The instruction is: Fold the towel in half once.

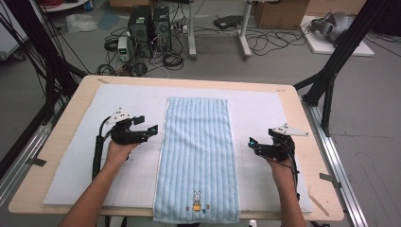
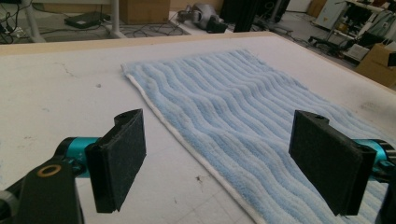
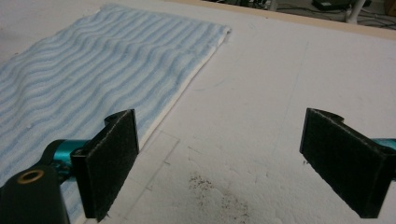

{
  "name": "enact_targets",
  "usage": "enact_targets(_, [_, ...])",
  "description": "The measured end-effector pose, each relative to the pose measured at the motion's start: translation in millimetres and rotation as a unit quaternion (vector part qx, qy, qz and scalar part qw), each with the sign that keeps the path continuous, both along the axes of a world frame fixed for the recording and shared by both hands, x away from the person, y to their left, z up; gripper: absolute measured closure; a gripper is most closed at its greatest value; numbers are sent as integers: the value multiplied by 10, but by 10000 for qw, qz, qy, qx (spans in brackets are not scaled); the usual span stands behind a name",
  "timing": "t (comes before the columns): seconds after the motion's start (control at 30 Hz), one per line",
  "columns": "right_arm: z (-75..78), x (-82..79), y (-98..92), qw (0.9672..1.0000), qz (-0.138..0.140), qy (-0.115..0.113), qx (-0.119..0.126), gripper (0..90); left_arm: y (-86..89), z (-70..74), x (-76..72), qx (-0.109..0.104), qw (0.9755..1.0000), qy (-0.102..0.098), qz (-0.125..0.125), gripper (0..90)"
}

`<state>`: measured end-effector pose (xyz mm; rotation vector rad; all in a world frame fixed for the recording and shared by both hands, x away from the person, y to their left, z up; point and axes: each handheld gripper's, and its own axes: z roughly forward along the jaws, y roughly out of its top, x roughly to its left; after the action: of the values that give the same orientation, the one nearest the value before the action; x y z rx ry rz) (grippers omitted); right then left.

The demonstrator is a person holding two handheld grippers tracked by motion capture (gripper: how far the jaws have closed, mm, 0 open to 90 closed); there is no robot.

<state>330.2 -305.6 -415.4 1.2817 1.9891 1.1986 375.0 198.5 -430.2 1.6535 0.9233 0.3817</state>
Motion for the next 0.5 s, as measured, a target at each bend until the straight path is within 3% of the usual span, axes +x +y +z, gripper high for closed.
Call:
enact_targets(0.37, [-41, 29, 50, 9998, 130, 108, -40, 109, 2, -64, 23, 100, 9996, 280, 5, 242])
enact_targets(0.5, [-49, 49, 66, 9997, 205, 126, -66, 109, -32, -84, 40, 103, 9991, 394, 153, 241])
